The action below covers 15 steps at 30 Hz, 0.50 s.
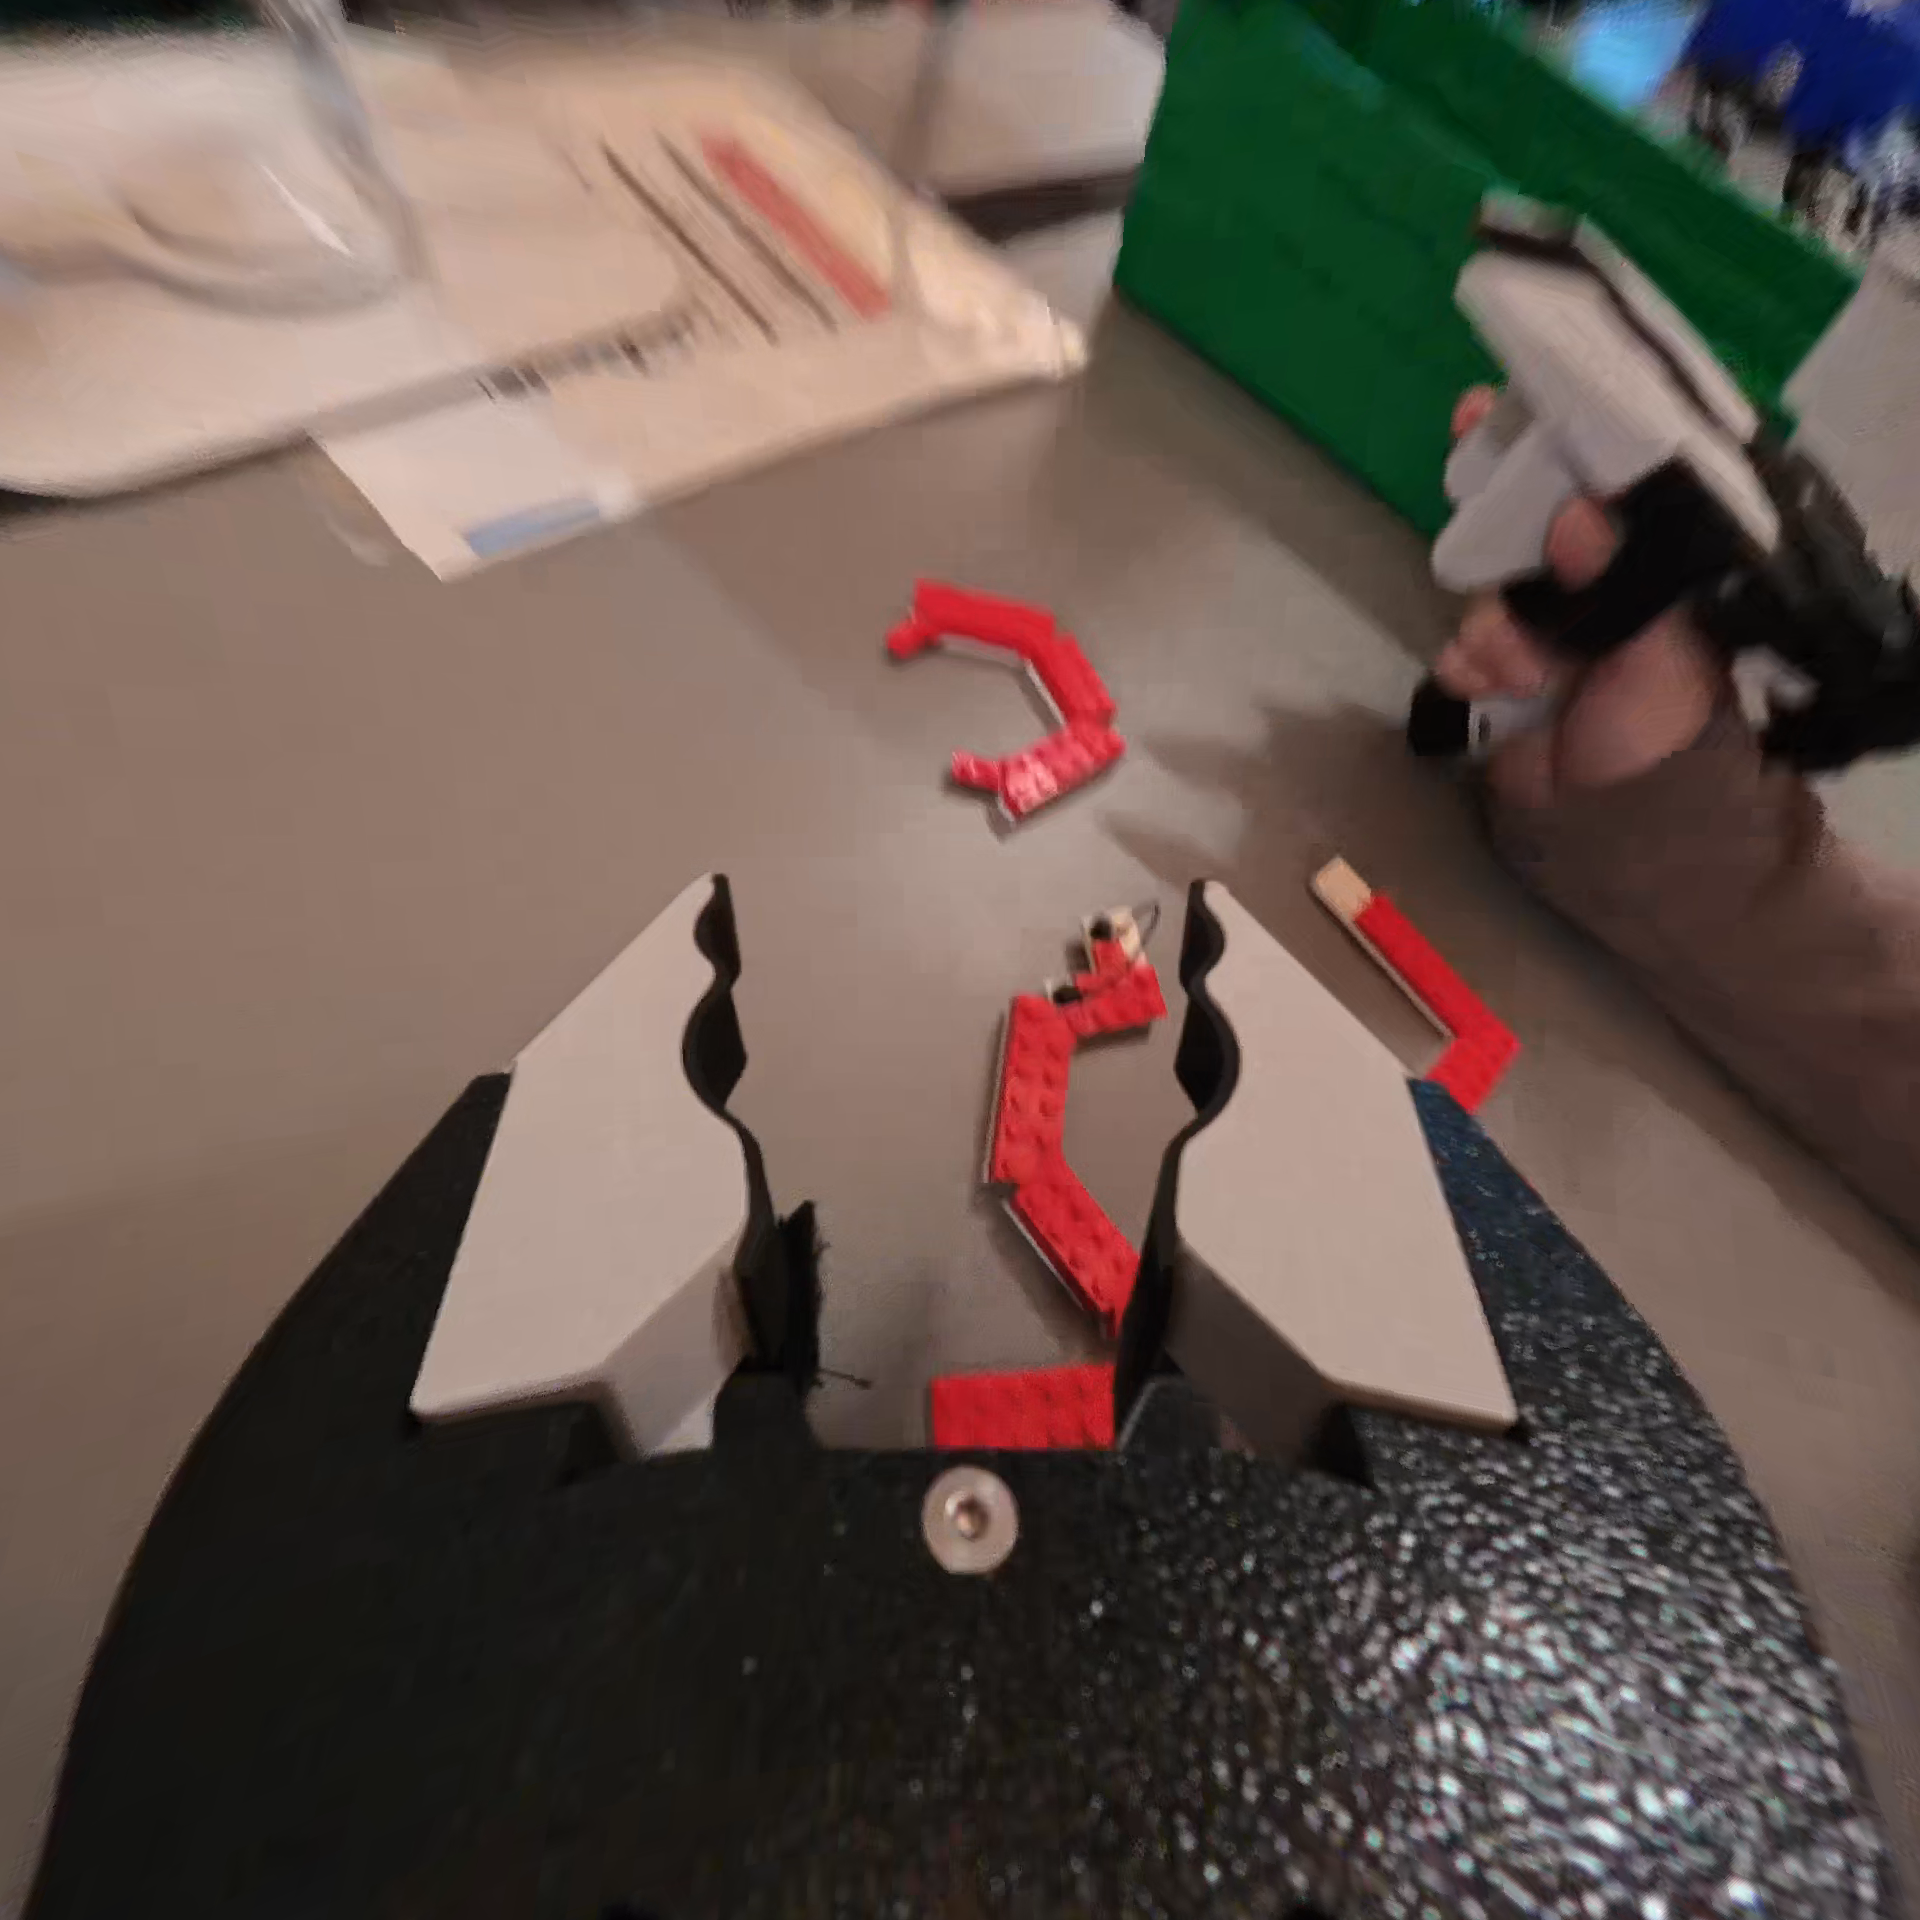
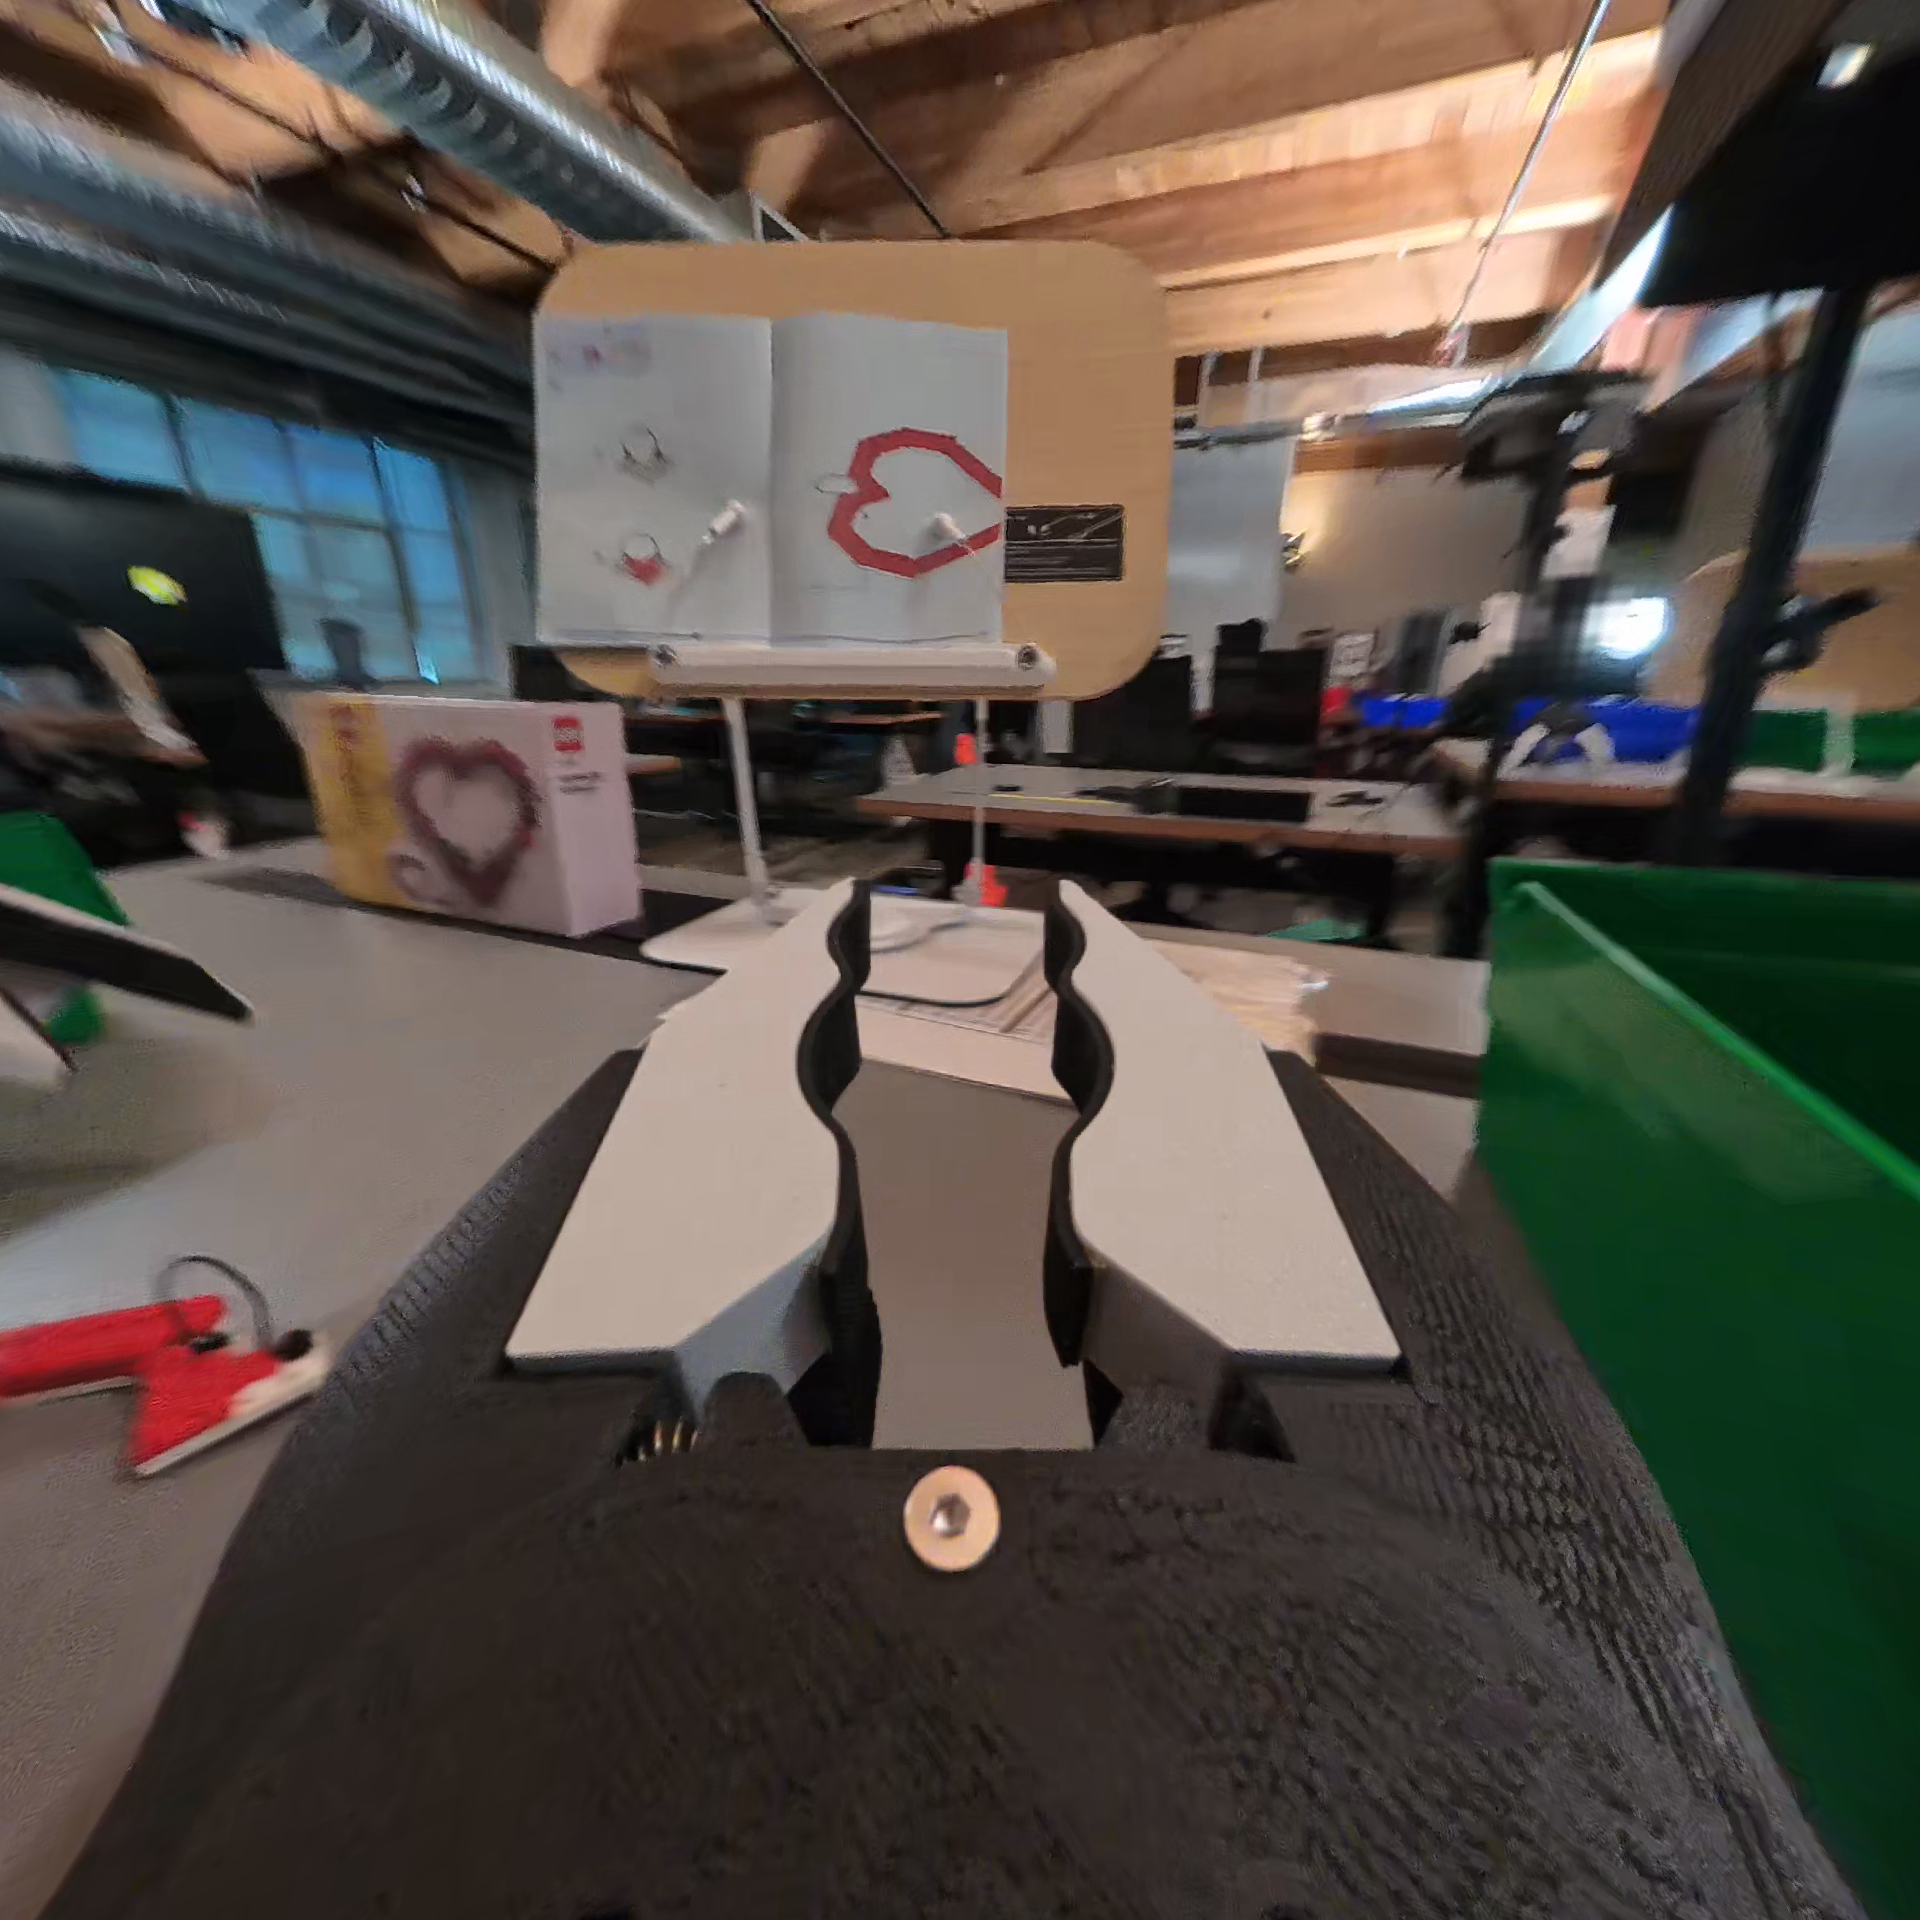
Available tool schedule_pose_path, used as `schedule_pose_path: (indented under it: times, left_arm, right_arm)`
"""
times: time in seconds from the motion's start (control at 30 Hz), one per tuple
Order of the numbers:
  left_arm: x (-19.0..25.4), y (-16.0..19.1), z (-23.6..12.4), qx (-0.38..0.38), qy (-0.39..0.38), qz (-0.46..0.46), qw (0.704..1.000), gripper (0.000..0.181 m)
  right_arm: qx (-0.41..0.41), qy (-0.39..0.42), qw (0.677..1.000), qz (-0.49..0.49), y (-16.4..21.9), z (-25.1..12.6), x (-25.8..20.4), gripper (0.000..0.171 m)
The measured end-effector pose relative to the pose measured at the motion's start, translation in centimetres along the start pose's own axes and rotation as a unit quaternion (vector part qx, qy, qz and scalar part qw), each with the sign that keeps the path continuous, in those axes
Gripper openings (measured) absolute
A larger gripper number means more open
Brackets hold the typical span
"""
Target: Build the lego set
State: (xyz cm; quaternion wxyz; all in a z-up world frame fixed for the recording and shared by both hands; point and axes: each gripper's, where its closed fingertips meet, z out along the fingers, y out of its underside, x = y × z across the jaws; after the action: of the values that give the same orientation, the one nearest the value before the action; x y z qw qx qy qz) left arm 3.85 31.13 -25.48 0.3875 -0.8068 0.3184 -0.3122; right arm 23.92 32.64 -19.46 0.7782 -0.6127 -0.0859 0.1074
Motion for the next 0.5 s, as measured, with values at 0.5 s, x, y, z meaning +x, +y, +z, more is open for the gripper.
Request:
schedule_pose_path:
  times: [0.5]
  left_arm:
    - [-0.8, -2.8, -6.3, 0.293, -0.101, 0.149, 0.939, 0.071]
  right_arm:
    - [0.025, 0.072, 0.986, -0.151, -1.0, -0.9, 0.4, 0.033]
